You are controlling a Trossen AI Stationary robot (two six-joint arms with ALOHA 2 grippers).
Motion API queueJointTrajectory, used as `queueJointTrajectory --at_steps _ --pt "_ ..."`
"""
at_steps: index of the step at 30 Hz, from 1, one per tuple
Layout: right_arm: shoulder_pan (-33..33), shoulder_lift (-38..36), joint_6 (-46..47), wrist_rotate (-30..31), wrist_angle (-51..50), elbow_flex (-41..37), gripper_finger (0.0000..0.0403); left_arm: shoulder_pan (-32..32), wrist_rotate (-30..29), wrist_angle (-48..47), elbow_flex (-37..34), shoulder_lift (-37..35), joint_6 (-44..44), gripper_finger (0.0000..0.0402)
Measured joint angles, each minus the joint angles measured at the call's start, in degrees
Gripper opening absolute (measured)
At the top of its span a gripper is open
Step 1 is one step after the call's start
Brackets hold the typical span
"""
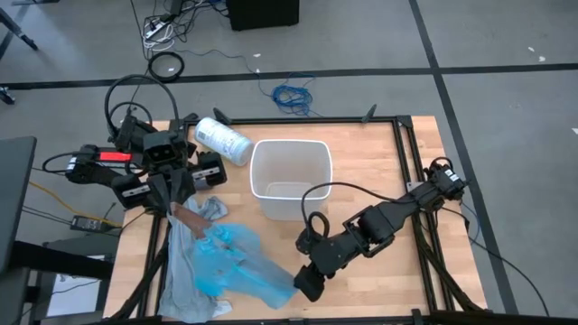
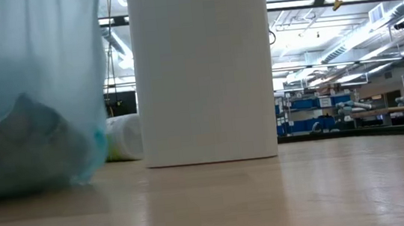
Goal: Place trash/remove bag and relplace
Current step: Close the blue trash bag
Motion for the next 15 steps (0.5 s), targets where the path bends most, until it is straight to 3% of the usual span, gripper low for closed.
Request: queueJointTrajectory --at_steps 6,15 --pt "-0.04 0.00 -0.07 0.62 -0.36 0.00 0.0164 0.00 -0.20 0.02 0.00 0.00 1.21 0.0005" --pt "-0.21 0.00 -1.26 4.42 -0.87 0.00 0.0126 0.00 -0.20 0.02 0.00 0.00 1.31 0.0005"
